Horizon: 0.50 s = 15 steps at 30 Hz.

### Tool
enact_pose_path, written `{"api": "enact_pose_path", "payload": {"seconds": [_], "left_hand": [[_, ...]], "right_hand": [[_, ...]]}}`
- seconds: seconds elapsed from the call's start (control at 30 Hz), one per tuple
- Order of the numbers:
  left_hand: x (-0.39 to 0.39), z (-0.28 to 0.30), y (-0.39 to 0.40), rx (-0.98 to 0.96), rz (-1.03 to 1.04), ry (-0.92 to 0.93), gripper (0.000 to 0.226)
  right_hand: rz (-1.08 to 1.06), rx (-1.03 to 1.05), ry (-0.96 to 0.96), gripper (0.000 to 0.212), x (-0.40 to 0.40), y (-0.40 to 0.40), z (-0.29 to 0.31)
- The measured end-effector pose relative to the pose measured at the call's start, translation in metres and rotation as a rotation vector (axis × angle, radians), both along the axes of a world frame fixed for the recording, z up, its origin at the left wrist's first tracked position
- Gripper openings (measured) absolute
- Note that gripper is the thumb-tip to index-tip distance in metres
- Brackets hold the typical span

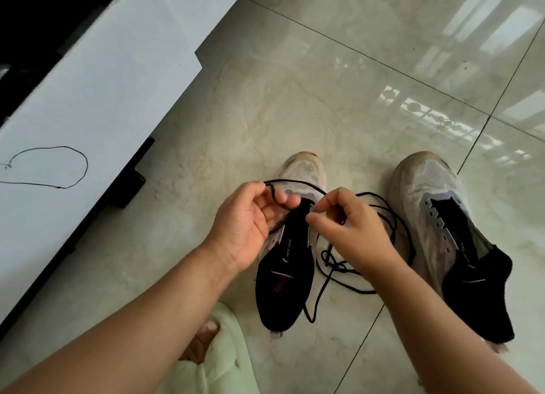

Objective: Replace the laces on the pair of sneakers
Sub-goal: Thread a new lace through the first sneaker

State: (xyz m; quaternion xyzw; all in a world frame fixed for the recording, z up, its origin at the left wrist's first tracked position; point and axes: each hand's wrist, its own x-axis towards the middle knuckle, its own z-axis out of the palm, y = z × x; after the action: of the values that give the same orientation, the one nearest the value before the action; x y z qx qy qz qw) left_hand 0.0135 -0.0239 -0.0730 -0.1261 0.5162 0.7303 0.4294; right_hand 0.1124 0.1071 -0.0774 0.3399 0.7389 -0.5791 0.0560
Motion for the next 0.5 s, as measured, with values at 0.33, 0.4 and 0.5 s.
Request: {"api": "enact_pose_path", "payload": {"seconds": [0.33, 0.4, 0.5], "left_hand": [[0.001, -0.009, 0.002, -0.72, -0.776, 1.214, 0.018], [0.0, -0.006, 0.005, -0.747, -0.739, 1.29, 0.01], [-0.007, -0.003, 0.0, -0.816, -0.649, 1.386, 0.007]], "right_hand": [[0.014, 0.577, -0.21, 0.026, -0.006, -0.032, -0.007], [0.002, 0.616, -0.234, 0.022, -0.006, -0.037, -0.008], [-0.038, 0.632, -0.239, 0.017, -0.005, -0.041, -0.01]]}}
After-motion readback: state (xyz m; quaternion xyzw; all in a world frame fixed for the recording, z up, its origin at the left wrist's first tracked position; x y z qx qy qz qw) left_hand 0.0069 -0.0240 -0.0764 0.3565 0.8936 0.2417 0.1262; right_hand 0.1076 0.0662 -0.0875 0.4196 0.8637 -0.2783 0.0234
